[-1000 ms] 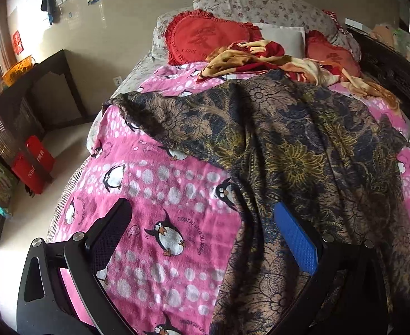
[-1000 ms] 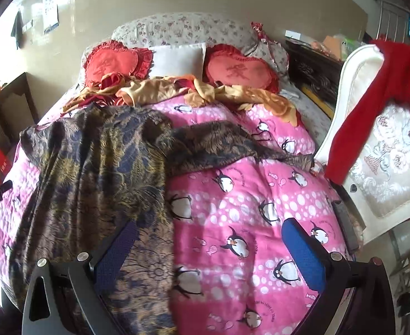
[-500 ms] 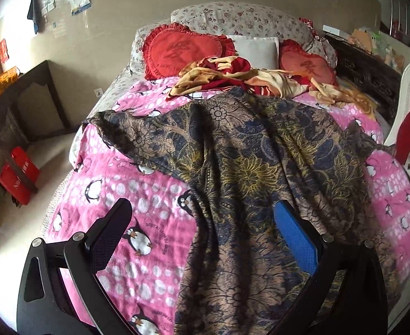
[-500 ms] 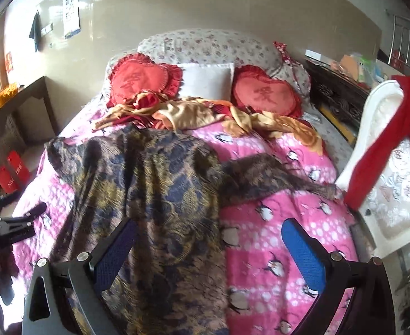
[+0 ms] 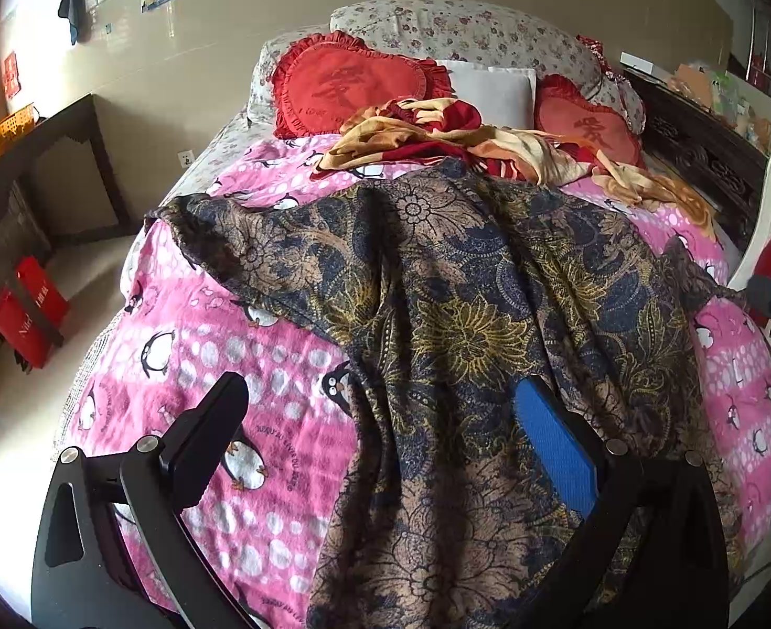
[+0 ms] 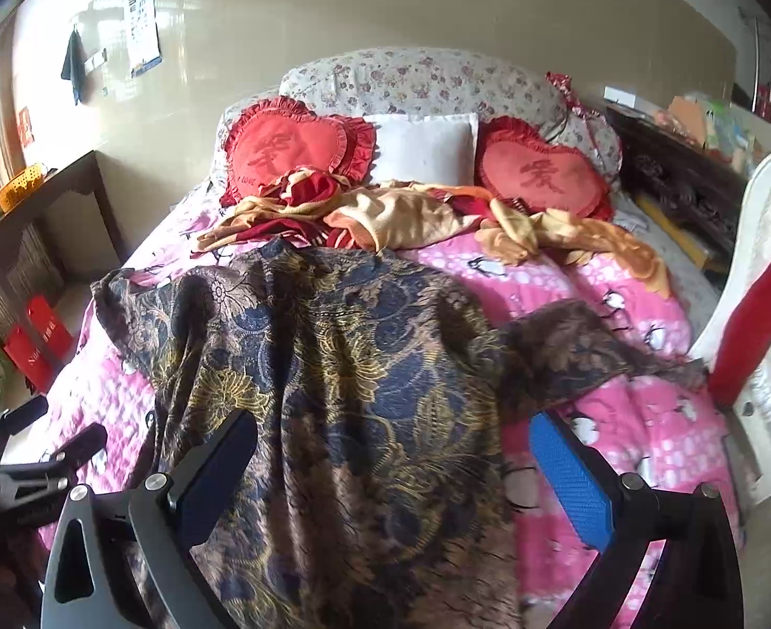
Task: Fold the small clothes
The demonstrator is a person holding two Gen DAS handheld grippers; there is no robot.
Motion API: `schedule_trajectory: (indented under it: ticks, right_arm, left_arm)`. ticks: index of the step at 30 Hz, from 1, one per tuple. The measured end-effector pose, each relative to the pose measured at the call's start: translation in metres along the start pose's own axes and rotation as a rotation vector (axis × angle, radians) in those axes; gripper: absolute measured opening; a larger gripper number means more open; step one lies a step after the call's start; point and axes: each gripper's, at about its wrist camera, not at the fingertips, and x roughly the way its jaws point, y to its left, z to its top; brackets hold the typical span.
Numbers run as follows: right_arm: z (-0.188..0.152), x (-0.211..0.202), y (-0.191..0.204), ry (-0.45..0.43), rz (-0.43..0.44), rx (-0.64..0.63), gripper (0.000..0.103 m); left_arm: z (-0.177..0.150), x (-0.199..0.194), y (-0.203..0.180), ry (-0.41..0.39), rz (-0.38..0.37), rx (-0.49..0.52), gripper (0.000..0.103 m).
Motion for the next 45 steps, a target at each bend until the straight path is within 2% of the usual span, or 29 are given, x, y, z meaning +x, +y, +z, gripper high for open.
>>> schedule_trajectory:
  ticks: [10,19,45]
  right_arm:
    - [-0.005,0.054,0.020,0.056,0.011,-0.005,0.103]
    - [-0.012,0.084,0.027,0.097,0.007,-0.012,0.103]
    - [-0.027,0.117,0.022,0.144,-0.028,0.031,0.103]
  left_arm:
    - [0.003,0.019,-0.007,-0.001,-0.035,0.014,0.102]
    - [-0.001,0.043,-0.009,0.038,-0.014,-0.009,0.102]
    - [-0.001,0.077,-0.013,0.087,-0.001,-0.024,0.102]
